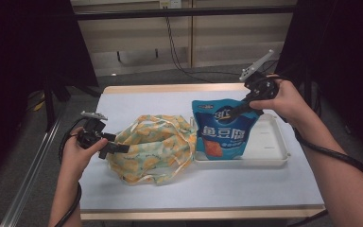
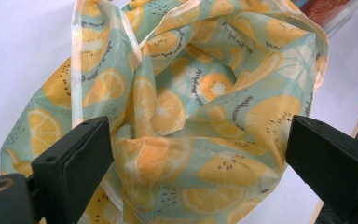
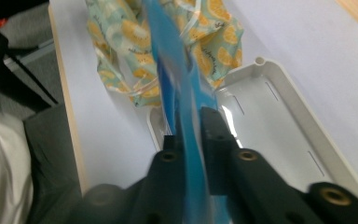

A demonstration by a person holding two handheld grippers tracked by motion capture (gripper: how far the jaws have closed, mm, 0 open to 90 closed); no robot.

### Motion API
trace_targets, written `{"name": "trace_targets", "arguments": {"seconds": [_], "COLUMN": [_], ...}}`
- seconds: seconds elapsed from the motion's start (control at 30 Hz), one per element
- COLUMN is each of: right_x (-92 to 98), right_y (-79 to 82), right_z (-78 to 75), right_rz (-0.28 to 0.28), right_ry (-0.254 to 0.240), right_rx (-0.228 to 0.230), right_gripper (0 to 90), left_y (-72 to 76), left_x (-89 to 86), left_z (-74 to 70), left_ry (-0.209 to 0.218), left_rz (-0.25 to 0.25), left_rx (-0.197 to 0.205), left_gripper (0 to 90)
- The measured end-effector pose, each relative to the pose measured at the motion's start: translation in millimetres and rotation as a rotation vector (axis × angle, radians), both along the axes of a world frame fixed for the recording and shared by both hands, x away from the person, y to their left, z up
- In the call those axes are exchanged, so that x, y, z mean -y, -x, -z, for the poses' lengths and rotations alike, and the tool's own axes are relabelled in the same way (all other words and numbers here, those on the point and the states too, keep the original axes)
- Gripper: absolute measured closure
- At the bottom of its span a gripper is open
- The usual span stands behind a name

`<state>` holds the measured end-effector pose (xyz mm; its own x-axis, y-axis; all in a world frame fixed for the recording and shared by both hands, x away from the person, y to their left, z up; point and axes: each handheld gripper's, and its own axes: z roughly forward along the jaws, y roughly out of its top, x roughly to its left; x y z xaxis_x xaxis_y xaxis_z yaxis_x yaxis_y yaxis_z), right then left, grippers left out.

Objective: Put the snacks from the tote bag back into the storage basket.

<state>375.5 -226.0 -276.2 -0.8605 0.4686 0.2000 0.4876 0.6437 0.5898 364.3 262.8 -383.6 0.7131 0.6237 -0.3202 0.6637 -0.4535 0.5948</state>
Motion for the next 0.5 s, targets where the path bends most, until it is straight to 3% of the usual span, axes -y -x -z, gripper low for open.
{"name": "trace_targets", "arguments": {"seconds": [0.1, 0.27, 0.5], "right_x": [8.4, 21.5, 44.8], "right_y": [4.1, 11.3, 20.1], "right_z": [-4.7, -1.4, 4.5], "right_rz": [0.017, 0.054, 0.098], "right_ry": [0.006, 0.076, 0.097], "right_rx": [-0.006, -0.034, -0.048], "right_gripper": [61.9, 41.8, 31.6], "left_y": [0.2, 1.2, 1.6], "left_x": [-0.4, -0.1, -0.1], "left_z": [0.1, 0.1, -1.6], "left_ry": [0.004, 0.006, 0.001], "left_rz": [-0.005, -0.007, -0.008], "left_rx": [-0.002, 0.002, 0.008], "left_gripper": [6.9, 6.9, 6.9]}}
